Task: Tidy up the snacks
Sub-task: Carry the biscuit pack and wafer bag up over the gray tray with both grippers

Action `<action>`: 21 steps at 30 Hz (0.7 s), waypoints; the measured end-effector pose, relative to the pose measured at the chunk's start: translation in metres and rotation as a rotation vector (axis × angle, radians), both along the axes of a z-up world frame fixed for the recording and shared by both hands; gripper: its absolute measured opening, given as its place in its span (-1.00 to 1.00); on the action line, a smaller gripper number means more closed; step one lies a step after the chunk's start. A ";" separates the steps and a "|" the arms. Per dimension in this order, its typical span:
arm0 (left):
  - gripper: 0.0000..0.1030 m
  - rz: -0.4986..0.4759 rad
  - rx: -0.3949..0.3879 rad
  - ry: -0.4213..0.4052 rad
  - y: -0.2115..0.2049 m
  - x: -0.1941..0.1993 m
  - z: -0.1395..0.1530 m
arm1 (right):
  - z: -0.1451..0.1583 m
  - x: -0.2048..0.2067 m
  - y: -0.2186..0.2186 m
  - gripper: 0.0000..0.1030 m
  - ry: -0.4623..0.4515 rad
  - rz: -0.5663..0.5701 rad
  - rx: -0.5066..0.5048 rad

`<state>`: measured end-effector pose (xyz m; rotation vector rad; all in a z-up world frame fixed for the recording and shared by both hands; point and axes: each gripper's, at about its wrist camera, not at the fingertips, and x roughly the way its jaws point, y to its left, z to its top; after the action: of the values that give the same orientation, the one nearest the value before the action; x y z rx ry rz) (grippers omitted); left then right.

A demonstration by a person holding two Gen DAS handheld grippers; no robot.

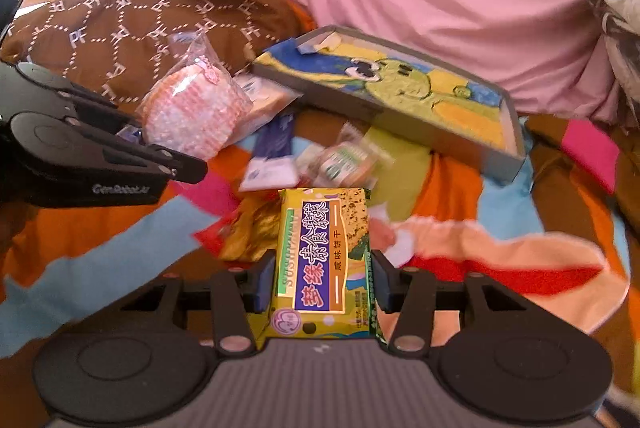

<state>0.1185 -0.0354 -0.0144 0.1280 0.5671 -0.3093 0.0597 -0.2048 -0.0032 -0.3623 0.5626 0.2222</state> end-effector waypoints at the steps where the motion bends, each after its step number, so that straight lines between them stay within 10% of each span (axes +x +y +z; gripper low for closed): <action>1: -0.60 0.001 -0.005 -0.004 -0.001 0.007 0.005 | 0.006 0.007 -0.002 0.02 -0.004 0.010 -0.010; 21: -0.60 0.085 0.053 -0.155 -0.028 0.186 0.053 | 0.053 0.184 -0.016 0.03 -0.221 0.020 -0.064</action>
<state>0.3047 -0.0634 0.0390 0.1770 0.4256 -0.1997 0.2437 -0.2204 0.0501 -0.4481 0.3490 0.1810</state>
